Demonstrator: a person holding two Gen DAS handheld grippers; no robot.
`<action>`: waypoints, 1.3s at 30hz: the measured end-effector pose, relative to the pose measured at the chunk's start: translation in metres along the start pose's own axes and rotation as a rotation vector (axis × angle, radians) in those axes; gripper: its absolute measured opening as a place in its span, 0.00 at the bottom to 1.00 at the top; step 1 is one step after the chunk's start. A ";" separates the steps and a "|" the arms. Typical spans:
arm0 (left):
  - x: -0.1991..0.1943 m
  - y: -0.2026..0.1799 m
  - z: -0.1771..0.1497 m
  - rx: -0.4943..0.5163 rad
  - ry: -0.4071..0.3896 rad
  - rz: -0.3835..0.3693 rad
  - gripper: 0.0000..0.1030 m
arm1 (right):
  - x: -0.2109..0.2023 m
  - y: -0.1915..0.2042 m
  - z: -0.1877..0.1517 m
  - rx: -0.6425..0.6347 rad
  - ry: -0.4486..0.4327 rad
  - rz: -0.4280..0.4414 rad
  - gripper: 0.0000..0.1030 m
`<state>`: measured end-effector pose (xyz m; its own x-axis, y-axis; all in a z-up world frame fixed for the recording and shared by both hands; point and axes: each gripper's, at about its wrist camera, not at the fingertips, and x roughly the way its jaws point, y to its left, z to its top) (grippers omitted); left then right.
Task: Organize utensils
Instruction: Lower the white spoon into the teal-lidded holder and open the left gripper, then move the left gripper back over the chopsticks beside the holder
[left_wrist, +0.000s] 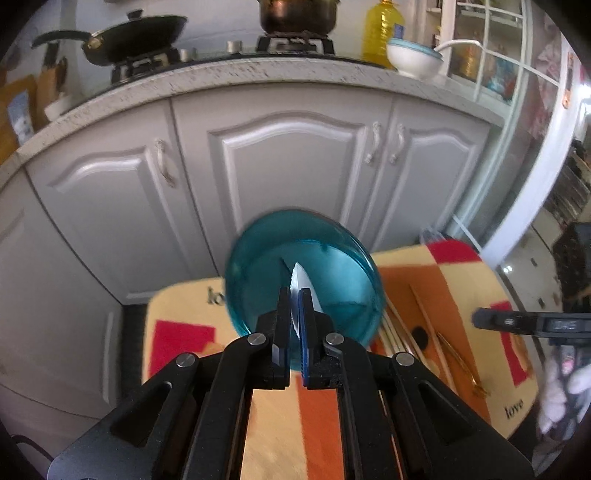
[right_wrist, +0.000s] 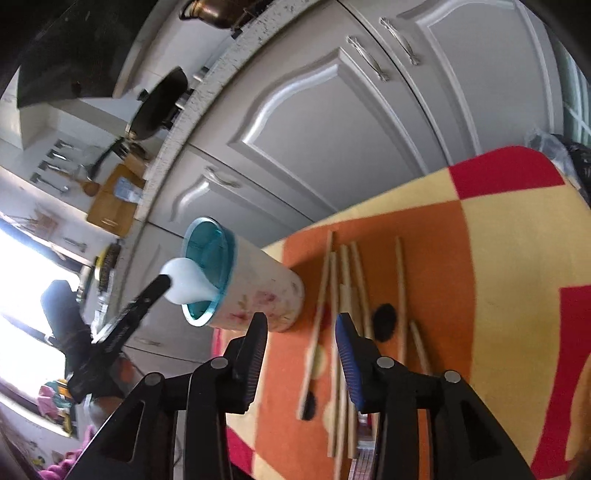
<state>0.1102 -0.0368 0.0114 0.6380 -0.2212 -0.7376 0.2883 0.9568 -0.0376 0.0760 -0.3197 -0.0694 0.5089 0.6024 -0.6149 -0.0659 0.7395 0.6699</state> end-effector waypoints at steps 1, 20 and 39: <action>-0.002 0.000 -0.001 -0.005 0.000 -0.003 0.02 | 0.003 -0.001 -0.002 -0.015 0.004 -0.027 0.35; -0.050 0.002 -0.021 -0.112 -0.030 -0.042 0.36 | -0.003 0.020 -0.025 -0.110 0.009 -0.115 0.36; -0.051 -0.031 -0.049 -0.094 0.004 0.004 0.36 | -0.022 0.026 -0.048 -0.159 -0.020 -0.219 0.40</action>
<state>0.0337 -0.0462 0.0174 0.6362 -0.2169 -0.7404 0.2177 0.9711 -0.0974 0.0219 -0.2995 -0.0589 0.5425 0.4178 -0.7288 -0.0855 0.8905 0.4469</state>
